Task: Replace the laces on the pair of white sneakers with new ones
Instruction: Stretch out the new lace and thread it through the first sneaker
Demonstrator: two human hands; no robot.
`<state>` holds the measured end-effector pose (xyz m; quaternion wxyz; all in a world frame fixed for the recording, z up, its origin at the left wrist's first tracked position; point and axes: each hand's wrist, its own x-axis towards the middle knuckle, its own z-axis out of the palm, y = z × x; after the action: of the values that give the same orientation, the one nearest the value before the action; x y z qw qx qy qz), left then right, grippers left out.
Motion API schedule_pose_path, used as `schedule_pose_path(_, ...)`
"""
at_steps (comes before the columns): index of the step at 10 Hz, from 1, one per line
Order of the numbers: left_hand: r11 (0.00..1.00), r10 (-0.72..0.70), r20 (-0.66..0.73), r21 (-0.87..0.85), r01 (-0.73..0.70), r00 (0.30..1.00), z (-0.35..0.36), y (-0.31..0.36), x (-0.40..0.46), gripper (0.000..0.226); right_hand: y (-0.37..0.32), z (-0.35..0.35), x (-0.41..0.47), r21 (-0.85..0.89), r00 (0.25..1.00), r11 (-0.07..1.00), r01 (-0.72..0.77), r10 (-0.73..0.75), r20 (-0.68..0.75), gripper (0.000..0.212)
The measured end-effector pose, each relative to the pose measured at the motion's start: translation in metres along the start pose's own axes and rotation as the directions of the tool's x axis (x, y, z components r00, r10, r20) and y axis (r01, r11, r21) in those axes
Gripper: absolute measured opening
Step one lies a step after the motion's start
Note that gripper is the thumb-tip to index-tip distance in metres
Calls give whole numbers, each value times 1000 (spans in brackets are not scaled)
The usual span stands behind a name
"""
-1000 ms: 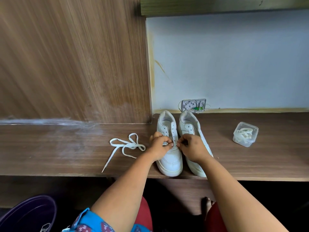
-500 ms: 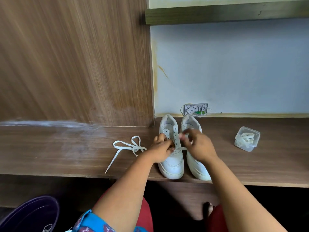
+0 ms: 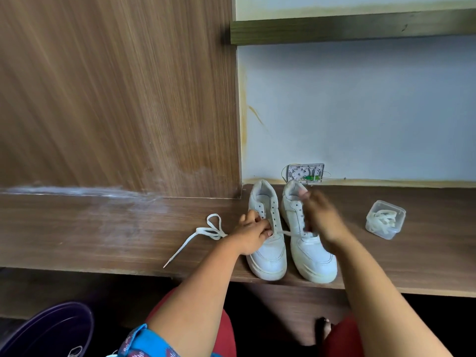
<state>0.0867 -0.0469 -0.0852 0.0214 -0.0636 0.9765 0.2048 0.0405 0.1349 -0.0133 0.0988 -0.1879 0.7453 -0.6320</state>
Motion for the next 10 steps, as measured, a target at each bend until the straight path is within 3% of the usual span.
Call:
schedule_pose_path(1, 999, -13, -4, -43, 13, 1000, 0, -1, 1, 28, 34, 18, -1, -777, 984, 625, 75, 81, 160, 44)
schedule_pose_path(2, 997, -20, -4, -80, 19, 1000, 0, -1, 1, 27, 31, 19, 1, -779, 986, 622, 80, 67, 155, 28)
schedule_pose_path(3, 998, -23, 6, -61, 24, 1000, -1, 1, 0, 30, 13, 9, 1, -26, 999, 1000, 7, -6, 42, 24)
schedule_pose_path(4, 996, -15, 20, -91, 17, 1000, -2, 0, -1, 27, -15, -9, -4, 874, 996, 485, 10, -85, 36, 40)
schedule_pose_path(5, 994, -20, 28, -110, 23, 999, -2, 1, -1, 28, -18, -6, -5, 771, 994, 628, -102, 28, 109, 22)
schedule_pose_path(6, 994, -28, 38, -105, 32, 999, -3, 1, 0, 30, 21, 13, -4, -461, 981, 887, 32, 61, 185, 29)
schedule_pose_path(7, 983, -40, 30, -181, 45, 999, -4, 2, 0, 28, 38, 20, 0, -751, 962, 651, 110, 118, 244, 21)
schedule_pose_path(8, 937, -91, -12, -341, 81, 996, -9, 0, 1, 30, 32, 8, 6, -501, 989, 864, 47, 29, 143, 21)
schedule_pose_path(9, 863, -121, -36, -498, 87, 992, -18, -7, -3, 27, 26, -4, 8, 190, 995, 980, -51, 65, -71, 25)
schedule_pose_path(10, 822, -141, -20, -560, 106, 990, -27, -12, -8, 29, 25, -6, 12, 437, 983, 895, -83, 147, -114, 29)
